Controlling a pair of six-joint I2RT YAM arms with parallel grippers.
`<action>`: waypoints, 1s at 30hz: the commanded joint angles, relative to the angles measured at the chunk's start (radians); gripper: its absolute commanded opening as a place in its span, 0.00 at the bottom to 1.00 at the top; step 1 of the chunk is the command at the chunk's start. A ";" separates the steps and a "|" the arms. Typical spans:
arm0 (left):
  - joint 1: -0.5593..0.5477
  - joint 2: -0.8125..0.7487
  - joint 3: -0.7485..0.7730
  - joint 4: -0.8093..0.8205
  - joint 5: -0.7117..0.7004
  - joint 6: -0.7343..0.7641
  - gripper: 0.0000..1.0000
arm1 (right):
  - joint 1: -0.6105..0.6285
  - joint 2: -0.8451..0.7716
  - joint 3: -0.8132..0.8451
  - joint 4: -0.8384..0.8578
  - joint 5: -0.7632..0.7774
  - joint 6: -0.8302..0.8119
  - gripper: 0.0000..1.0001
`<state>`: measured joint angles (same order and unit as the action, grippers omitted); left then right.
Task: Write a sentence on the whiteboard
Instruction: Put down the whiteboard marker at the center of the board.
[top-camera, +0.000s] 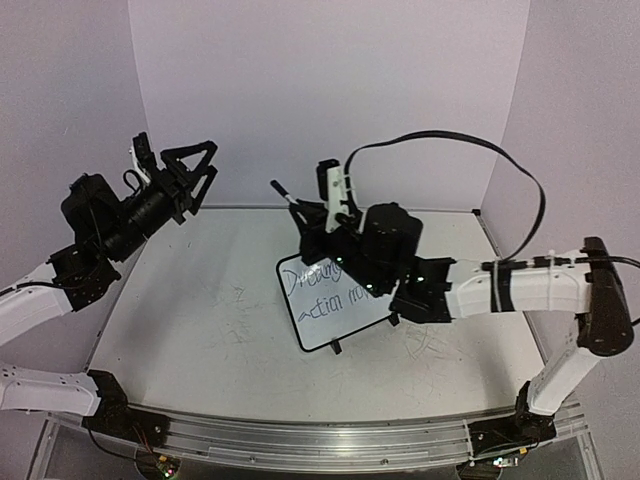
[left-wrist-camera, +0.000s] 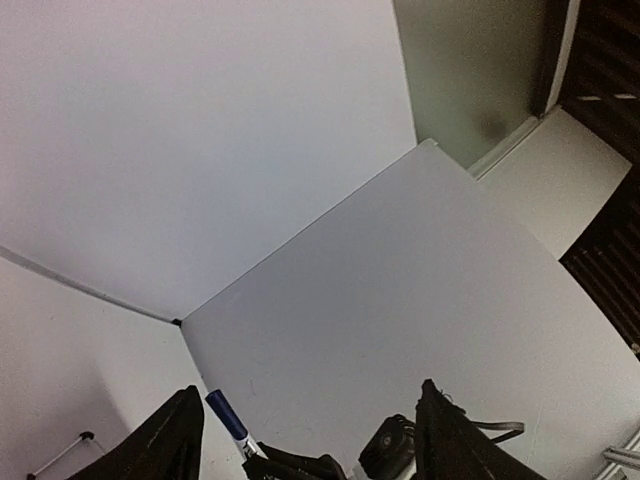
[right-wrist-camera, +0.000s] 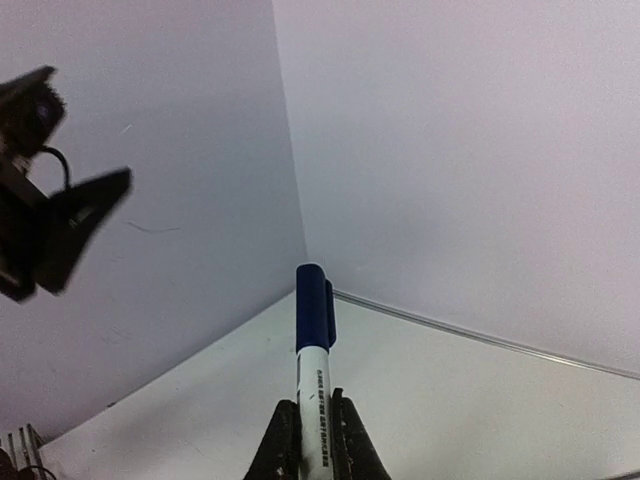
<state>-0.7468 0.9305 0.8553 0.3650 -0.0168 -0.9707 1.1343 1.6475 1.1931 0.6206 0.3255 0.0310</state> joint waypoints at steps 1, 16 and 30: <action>0.006 -0.070 0.065 -0.066 -0.006 0.183 0.81 | -0.132 -0.296 -0.192 -0.155 0.067 0.111 0.00; 0.010 0.032 0.076 -0.127 0.045 0.266 0.85 | -0.709 -0.564 -0.751 -0.449 -0.249 0.447 0.01; 0.009 0.051 0.104 -0.126 0.077 0.269 0.84 | -0.716 -0.422 -0.888 -0.263 -0.294 0.709 0.19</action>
<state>-0.7422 0.9834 0.8877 0.2142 0.0464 -0.7290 0.4187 1.2249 0.3448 0.2897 0.0344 0.6321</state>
